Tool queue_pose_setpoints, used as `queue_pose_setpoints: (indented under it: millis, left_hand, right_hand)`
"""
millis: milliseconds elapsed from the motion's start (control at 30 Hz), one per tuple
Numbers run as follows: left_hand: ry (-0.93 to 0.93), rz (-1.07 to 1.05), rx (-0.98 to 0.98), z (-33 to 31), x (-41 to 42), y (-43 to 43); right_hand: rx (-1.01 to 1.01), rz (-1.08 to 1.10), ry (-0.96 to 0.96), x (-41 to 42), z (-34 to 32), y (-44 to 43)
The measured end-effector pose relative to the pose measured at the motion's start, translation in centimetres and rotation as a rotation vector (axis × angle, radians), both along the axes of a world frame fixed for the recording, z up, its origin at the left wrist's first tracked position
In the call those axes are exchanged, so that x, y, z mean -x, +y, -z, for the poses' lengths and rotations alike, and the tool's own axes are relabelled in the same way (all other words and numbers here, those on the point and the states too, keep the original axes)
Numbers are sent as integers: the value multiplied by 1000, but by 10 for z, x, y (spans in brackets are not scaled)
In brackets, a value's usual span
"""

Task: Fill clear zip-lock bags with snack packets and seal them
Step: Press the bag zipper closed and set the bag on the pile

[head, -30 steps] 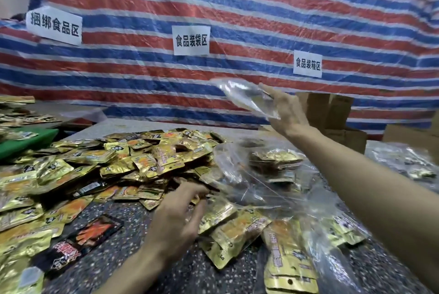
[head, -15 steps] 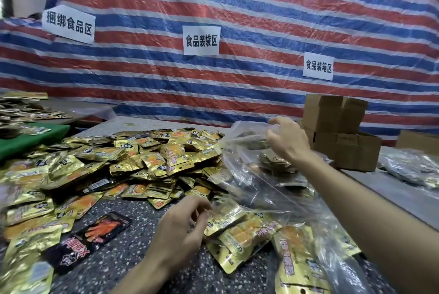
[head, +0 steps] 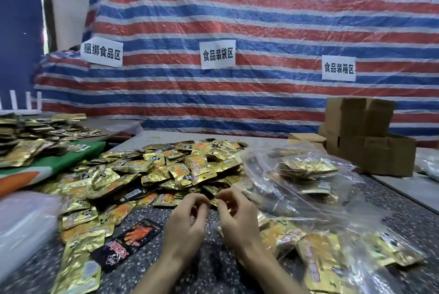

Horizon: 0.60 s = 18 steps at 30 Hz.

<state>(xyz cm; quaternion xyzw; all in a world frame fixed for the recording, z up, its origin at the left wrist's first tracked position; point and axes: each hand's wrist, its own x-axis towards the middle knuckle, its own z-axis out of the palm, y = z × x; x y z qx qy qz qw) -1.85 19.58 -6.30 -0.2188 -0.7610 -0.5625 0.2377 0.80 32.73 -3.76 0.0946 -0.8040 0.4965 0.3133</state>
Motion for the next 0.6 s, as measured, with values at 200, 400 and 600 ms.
queue_pose_setpoints:
  millis: [200,400,600]
  left_hand:
    - [57,-36,5,-8,-6,-4]
    - [132,-41,171,-24,-17,-21]
    - [11,-398,582,-19,-12,-102]
  right_hand:
    - [-58,-138,-6,-4,13,6]
    - [-76,-189,11,-7,10,3]
    - [-19,-198,-5,-8,11,7]
